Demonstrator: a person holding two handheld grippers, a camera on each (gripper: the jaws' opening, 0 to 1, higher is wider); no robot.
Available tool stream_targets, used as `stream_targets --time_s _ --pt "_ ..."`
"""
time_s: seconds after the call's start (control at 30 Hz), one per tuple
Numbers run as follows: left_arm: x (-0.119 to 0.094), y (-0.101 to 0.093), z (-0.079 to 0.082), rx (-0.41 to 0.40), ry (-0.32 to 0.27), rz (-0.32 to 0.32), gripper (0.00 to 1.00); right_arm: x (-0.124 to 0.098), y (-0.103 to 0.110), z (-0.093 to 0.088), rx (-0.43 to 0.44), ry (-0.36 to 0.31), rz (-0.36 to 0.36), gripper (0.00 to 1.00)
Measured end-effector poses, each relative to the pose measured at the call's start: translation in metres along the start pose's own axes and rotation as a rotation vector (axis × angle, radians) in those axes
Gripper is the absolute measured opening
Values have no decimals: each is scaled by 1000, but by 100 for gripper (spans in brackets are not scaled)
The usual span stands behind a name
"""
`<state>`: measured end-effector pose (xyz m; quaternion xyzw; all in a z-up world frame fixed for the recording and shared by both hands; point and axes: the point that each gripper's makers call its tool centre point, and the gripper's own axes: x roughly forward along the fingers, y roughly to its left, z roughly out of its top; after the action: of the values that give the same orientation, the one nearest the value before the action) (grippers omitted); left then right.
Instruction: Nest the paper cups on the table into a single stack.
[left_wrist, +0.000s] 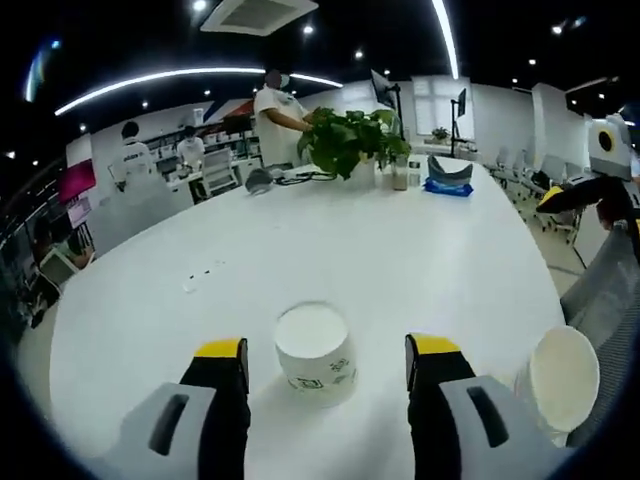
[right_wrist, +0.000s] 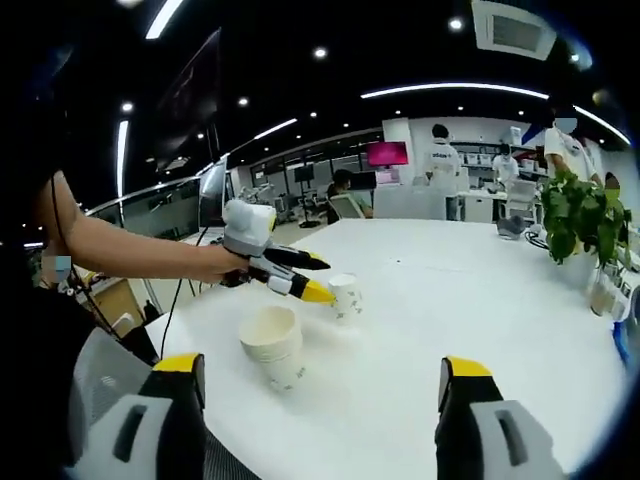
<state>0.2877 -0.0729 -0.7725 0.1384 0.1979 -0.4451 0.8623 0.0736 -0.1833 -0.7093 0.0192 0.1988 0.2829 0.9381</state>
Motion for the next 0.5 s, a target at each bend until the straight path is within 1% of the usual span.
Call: stream_targets --time_s 0.17,0.2,0.23,0.33,0.43,0.5 --pt "18 6 -9 -26 20 4 61 -1 -2 -3 17 3 -18 98" --pt "22 5 -10 -46 20 -4 61 -2 -2 -3 22 3 -20 98" --pt "20 3 -7 -57 20 -9 60 -2 -2 -4 25 2 -22 98" --pt "26 1 -3 -65 19 -10 56 -2 -3 -5 31 0 -32 98" --pt "30 2 -1 -60 17 -5 46 -3 -5 -5 37 -3 -41 97" --pt "29 1 -1 -45 20 -3 36 -3 -5 -5 41 -5 -43 97"
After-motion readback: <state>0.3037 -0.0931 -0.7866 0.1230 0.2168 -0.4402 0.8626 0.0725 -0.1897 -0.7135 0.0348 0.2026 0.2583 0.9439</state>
